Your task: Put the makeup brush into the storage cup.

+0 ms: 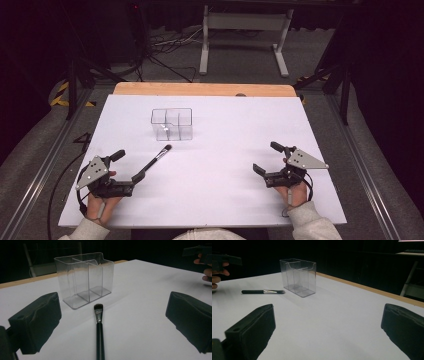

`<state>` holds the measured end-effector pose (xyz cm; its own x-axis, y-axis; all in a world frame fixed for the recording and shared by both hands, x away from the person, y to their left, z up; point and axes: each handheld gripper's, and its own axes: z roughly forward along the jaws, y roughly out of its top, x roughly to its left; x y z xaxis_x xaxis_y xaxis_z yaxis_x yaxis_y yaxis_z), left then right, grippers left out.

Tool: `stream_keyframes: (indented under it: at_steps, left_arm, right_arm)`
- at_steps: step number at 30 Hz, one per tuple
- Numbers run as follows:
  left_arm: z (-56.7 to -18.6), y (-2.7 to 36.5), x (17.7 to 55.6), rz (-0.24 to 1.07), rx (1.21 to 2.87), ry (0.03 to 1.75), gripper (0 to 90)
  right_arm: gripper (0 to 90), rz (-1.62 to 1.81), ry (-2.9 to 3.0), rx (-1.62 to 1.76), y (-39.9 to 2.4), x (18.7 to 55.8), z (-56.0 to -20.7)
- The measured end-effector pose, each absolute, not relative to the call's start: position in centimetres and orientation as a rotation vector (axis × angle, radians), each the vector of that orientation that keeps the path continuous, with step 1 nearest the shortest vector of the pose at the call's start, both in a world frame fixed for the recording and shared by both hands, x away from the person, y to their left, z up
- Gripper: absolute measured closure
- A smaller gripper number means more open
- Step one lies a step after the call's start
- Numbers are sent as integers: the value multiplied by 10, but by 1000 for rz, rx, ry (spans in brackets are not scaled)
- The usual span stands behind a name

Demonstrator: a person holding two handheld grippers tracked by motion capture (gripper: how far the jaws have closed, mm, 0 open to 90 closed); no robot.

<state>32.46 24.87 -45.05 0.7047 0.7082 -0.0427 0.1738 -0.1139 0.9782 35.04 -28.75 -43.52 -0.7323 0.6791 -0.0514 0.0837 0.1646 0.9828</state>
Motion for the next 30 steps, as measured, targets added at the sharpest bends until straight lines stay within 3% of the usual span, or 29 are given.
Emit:
stream_keyframes:
  at_steps: [30]
  left_arm:
    - [-421,224,360,475,1662,713,0]
  right_arm:
    - [0,1679,1954,723,-288,351,-435]
